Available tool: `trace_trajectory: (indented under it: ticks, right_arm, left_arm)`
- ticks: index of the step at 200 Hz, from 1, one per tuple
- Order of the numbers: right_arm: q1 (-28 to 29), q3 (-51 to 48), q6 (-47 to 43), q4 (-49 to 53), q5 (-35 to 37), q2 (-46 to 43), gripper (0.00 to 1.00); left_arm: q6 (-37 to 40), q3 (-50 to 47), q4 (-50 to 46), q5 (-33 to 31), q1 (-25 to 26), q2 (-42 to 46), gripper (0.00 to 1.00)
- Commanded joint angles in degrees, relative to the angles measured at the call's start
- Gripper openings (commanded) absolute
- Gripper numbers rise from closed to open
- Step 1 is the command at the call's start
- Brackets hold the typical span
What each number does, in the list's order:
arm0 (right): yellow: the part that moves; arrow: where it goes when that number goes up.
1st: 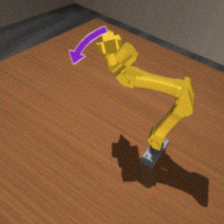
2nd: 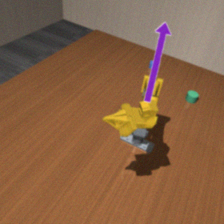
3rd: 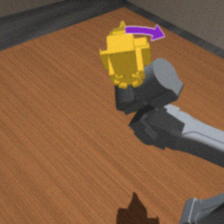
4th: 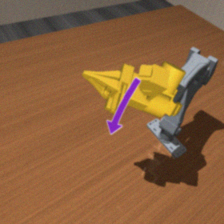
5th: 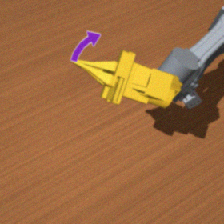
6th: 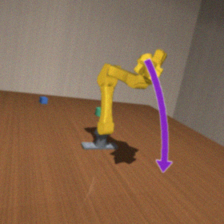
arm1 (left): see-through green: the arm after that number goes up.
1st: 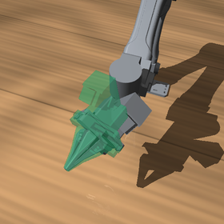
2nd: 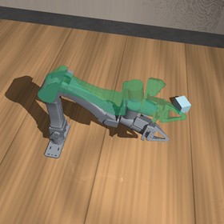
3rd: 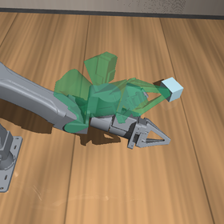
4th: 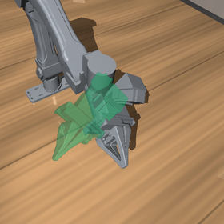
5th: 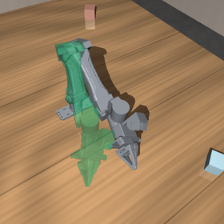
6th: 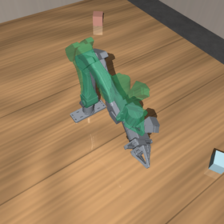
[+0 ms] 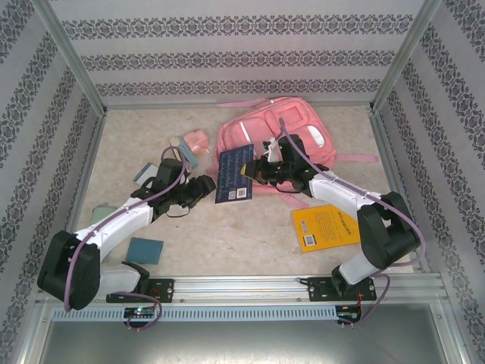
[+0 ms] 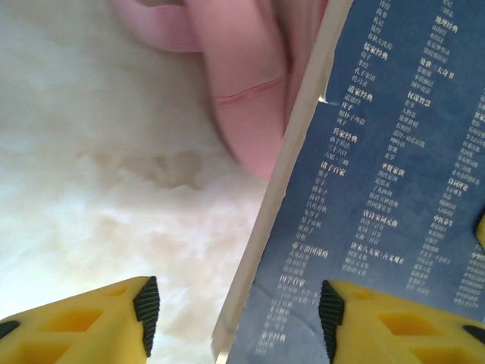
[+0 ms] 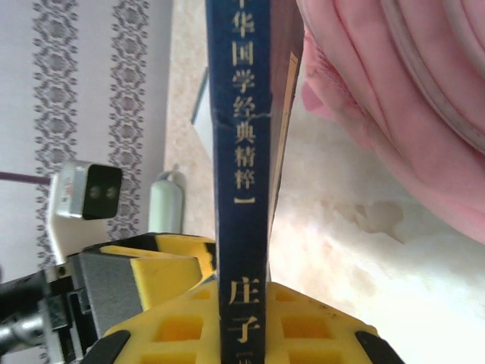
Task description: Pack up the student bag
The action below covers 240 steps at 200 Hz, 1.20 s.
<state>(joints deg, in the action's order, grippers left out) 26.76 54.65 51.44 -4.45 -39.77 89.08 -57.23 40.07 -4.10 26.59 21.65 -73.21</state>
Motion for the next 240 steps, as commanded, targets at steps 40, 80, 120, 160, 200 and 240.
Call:
trace_trajectory:
  ticks: [40, 80, 120, 160, 200, 240]
  right_arm:
    - [-1.6, 2.3, 7.2, -11.5, -8.2, -2.8, 0.0]
    - [-2.2, 2.1, 10.1, -15.7, -9.2, -2.0, 0.0]
    - [-2.5, 2.6, 11.2, -17.4, -9.8, -1.3, 0.0]
    - [-2.9, 2.6, 10.3, -17.0, -10.4, 0.5, 0.0]
    - [-3.0, 1.3, 8.2, -16.3, -10.1, 2.4, 0.0]
    - [-3.1, 2.1, 8.3, -16.9, -10.4, 3.0, 0.0]
  left_arm:
    - [-9.7, 4.6, 20.7, 11.5, -1.9, -8.7, 0.71]
    - [-12.8, 5.3, 25.6, 12.8, -2.1, -10.8, 0.7]
    - [-12.9, 5.2, 25.0, 13.6, -2.4, -11.0, 0.72]
    - [-20.2, 1.7, 37.4, 16.2, -3.4, -10.0, 0.64]
    - [-20.7, 0.2, 38.8, 16.6, -4.3, -6.4, 0.57]
    - [-15.7, 1.5, 29.2, 15.4, -4.5, -4.1, 0.63]
